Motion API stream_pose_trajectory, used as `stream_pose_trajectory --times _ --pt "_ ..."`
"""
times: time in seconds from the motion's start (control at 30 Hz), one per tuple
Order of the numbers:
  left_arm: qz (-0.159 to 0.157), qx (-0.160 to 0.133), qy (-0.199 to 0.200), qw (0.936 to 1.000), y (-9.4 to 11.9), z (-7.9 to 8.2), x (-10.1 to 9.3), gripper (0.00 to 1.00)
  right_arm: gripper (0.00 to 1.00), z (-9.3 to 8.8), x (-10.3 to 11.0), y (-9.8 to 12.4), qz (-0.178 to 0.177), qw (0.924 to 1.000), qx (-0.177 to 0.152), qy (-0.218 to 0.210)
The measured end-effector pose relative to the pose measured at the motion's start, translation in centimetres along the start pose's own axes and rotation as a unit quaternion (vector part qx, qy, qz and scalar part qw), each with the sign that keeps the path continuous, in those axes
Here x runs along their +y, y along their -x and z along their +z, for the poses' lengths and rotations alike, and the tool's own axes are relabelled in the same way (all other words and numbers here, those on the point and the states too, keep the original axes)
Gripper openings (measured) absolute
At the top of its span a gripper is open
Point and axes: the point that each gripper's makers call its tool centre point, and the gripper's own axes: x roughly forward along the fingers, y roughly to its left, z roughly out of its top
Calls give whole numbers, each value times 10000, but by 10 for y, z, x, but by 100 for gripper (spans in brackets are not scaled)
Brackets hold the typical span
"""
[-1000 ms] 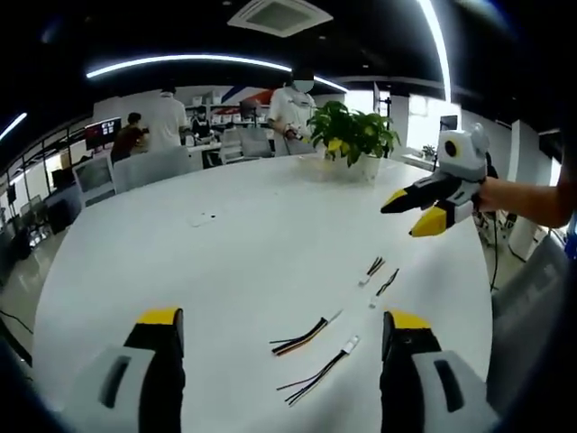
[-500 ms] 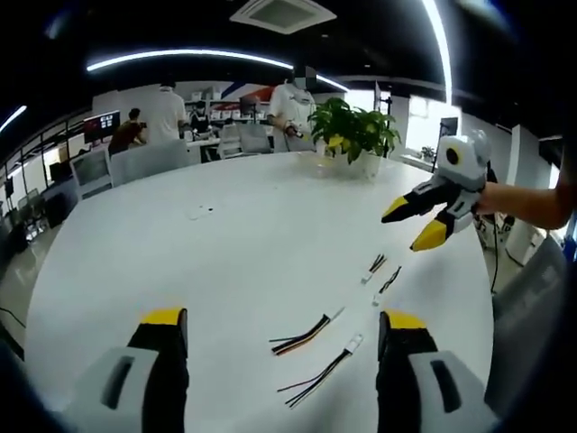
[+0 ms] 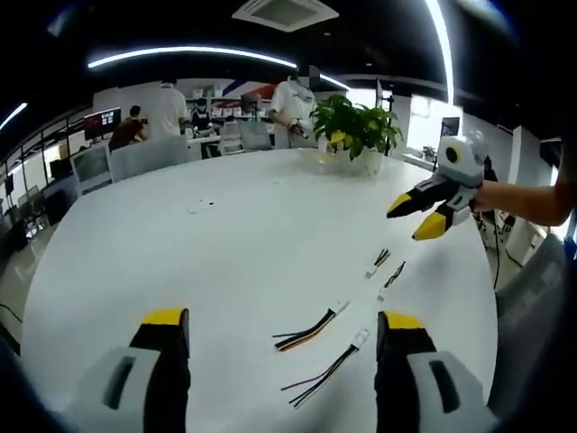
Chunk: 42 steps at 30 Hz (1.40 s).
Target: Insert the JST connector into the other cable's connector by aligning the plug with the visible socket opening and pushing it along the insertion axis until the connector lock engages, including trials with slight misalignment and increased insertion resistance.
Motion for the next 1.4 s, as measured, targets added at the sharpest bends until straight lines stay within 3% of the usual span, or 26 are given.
stream_pose_trajectory --times 0.13,0.27,0.63,0.93,1.2,1.4 --pt "-2 -91 -305 9995 -3 1 2 82 33 -2 0 -5 3 10000 -18 -23" --pt "-207 -325 -40 9992 -8 3 0 83 33 -8 -4 -9 -13 10000 45 -24" --pt "-536 -216 -375 9976 -17 -4 -11 79 33 -15 -8 -14 -12 9998 142 141" --pt "-750 -100 -561 9956 -28 -13 -16 74 24 -23 -4 -25 226 9989 285 284" --pt "-924 -158 -524 9942 -35 -12 -19 63 22 -26 1 -35 420 9980 307 347" --pt "-1065 -101 -586 9925 -39 -15 -24 52 17 -28 4 -39 566 9982 214 58"
